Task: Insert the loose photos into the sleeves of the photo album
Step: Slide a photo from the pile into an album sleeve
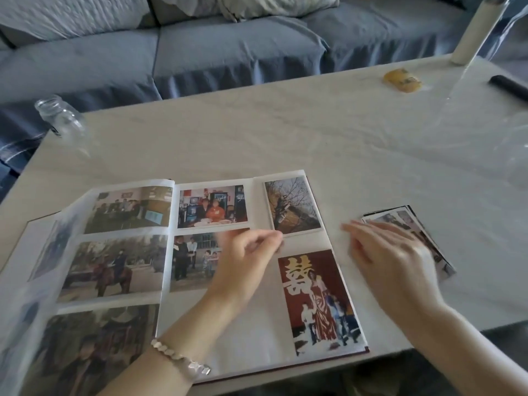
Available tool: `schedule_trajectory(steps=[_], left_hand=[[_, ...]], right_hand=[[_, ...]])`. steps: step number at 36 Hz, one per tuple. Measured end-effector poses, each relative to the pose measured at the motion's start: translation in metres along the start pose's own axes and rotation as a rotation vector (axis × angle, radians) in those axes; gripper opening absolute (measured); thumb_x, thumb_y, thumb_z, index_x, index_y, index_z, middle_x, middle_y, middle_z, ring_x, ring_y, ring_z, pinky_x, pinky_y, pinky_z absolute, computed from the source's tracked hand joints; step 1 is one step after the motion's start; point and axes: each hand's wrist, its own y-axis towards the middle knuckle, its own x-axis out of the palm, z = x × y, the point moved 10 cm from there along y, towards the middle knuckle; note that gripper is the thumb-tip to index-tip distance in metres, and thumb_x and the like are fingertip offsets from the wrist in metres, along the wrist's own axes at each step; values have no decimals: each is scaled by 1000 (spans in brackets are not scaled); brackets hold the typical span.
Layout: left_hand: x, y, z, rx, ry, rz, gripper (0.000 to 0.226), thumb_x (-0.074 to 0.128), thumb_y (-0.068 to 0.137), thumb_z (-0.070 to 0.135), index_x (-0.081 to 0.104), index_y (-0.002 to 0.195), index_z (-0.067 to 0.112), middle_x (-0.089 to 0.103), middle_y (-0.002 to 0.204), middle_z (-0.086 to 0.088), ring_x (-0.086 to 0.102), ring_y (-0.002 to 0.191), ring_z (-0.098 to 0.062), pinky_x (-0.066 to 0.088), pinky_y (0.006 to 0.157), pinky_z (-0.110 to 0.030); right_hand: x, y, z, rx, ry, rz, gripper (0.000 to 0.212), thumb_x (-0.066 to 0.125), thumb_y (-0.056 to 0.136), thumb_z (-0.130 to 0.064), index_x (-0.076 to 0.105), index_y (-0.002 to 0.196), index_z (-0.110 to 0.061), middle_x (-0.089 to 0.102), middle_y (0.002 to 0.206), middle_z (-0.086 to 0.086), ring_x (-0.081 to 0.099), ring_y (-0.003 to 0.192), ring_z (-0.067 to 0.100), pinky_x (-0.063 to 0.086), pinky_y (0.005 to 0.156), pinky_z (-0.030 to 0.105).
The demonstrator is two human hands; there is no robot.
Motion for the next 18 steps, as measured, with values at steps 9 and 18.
schedule_trajectory(steps=[9,18], left_hand=[[-7,-8,-8,-69,-71,20,14,52,94,10,66,97,8,70,87,-9,69,74,-12,57,66,-25],[-28,-14,32,223,446,-146,10,73,79,30,70,72,23,68,70,6,63,67,-11,52,71,-38]], right_hand=[[49,-9,-70,-153,357,-308,31,51,86,-33,72,102,-18,69,109,-6,63,103,7,43,99,25],[37,21,-63,-96,358,-338,41,76,72,-29,67,109,-13,67,102,-1,60,98,16,43,88,30]])
